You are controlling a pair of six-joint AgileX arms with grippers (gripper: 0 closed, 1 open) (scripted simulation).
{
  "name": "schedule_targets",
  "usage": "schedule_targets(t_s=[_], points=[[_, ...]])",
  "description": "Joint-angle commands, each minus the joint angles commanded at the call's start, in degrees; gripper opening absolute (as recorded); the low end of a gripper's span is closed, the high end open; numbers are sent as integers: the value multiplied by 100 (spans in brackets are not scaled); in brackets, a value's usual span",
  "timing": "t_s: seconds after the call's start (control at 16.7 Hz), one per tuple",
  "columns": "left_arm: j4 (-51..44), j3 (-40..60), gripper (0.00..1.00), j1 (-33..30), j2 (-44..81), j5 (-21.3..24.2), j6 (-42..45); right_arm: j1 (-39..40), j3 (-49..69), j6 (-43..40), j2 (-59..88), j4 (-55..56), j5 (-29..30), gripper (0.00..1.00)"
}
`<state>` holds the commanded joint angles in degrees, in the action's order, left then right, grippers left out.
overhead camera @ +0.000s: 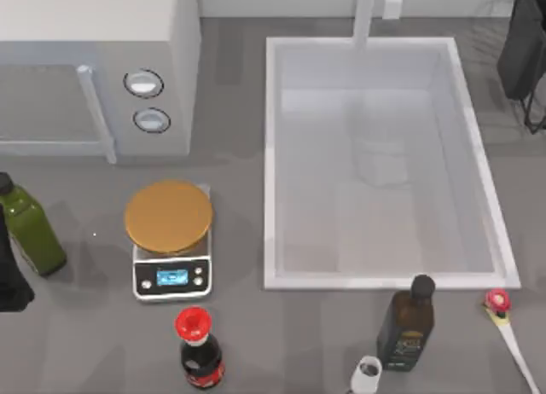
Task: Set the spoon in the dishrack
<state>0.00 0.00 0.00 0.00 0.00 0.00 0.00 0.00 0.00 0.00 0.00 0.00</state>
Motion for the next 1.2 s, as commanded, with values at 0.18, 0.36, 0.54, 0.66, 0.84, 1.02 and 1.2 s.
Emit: schedule_targets(t_s=[0.18,0.36,0.54,0.66,0.84,1.02,1.2], points=[[0,0,100,0,0,0,0,21,65,14,72,-69,7,100],[0,0,100,0,0,0,0,195,533,119,622,-583,32,100],[0,0,100,0,0,0,0,523,1313,310,1722,-1491,42,100],[0,0,100,0,0,0,0,791,1920,468,2718,-2223,37,100],[0,0,100,0,0,0,0,1205,2851,717,4393,-3385,22,100],[0,0,100,0,0,0,0,1588,3708,942,5917,-4464,4,100],[0,0,100,0,0,0,0,1904,4414,1112,7046,-5330,-3,100]])
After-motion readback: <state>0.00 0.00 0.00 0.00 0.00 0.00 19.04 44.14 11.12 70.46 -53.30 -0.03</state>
